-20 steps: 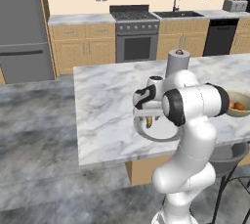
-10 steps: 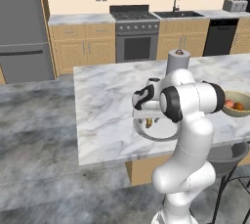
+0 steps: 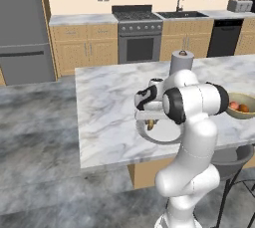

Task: Take the fruits from the plate on the dining counter and place two fruits in each bowl.

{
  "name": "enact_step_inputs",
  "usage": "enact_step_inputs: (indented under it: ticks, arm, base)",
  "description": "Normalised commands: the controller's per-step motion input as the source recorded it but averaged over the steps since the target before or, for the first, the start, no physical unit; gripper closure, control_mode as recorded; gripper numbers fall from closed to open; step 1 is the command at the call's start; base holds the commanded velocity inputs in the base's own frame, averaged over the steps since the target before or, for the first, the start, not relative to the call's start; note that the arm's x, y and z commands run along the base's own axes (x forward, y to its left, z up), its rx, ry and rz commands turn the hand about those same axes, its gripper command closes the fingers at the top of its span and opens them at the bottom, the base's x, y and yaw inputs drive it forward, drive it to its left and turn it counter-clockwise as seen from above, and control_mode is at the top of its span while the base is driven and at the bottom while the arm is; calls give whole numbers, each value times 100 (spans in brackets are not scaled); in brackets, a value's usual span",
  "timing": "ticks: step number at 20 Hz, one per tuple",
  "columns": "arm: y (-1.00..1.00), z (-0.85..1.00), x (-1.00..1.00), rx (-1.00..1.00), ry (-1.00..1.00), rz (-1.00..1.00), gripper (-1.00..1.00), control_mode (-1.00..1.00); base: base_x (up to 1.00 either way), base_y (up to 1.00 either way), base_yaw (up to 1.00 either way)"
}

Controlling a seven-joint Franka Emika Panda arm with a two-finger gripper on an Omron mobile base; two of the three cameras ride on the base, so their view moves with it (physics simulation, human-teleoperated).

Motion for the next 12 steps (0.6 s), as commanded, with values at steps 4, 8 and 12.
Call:
enact_step_inputs:
  ticks: [4, 8, 12]
  arm:
    - [0, 5, -3, 0, 2, 0, 100, -100]
    - [-21, 70, -52, 0, 0, 0, 100, -100]
    - [0, 98, -44, -4, 2, -6, 100, -100]
  base:
    - [0, 0, 0]
    - [0, 0, 0]
    - [0, 0, 0]
